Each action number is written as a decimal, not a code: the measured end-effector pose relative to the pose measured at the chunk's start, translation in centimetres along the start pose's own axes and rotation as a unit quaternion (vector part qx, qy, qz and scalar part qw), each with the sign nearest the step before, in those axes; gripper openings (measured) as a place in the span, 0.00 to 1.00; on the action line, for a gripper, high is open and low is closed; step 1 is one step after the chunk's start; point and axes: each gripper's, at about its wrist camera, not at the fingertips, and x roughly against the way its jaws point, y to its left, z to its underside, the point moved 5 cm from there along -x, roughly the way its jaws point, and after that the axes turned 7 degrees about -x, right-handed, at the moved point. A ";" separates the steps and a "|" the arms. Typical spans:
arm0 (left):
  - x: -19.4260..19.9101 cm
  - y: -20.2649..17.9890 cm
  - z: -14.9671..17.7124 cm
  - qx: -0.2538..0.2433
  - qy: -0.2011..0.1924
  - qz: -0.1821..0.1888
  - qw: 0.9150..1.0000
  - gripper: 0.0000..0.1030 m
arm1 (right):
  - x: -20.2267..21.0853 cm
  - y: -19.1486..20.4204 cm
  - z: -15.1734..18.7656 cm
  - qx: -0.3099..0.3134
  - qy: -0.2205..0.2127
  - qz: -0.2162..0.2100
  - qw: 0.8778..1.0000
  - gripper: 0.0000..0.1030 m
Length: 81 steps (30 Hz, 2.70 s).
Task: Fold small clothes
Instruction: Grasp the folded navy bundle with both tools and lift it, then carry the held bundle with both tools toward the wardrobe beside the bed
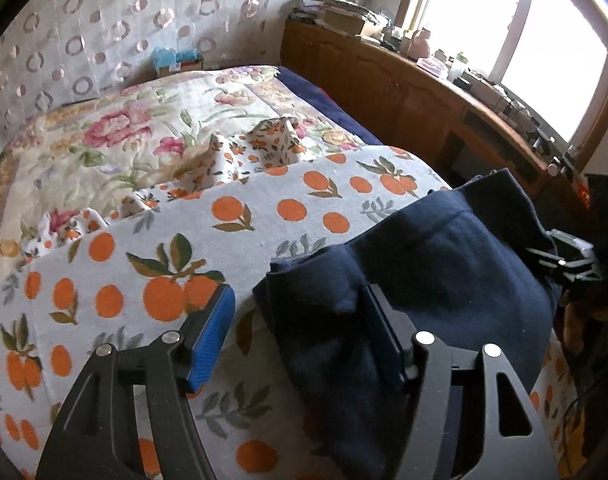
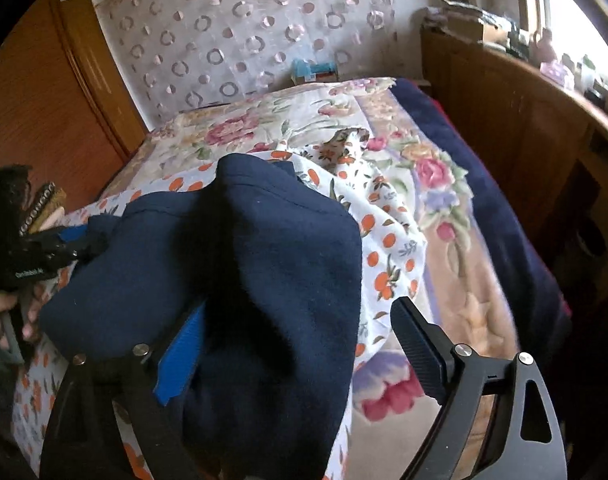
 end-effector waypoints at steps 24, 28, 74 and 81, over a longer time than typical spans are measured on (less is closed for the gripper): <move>3.7 -3.4 -1.2 -0.028 -0.059 0.071 0.995 0.18 | 0.7 1.4 1.9 0.074 -0.024 -0.034 0.996 0.18; 7.0 -4.1 -1.7 -0.031 -0.098 0.076 0.992 0.18 | 2.1 1.6 1.7 0.078 -0.057 -0.043 0.994 0.16; 30.4 23.3 20.0 0.216 -0.229 -0.283 0.906 0.18 | -16.2 47.4 -6.1 0.483 -0.032 -0.275 0.831 0.18; 27.8 25.6 22.6 0.251 -0.186 -0.294 0.903 0.19 | -20.4 46.9 -7.3 0.433 -0.070 -0.191 0.878 0.43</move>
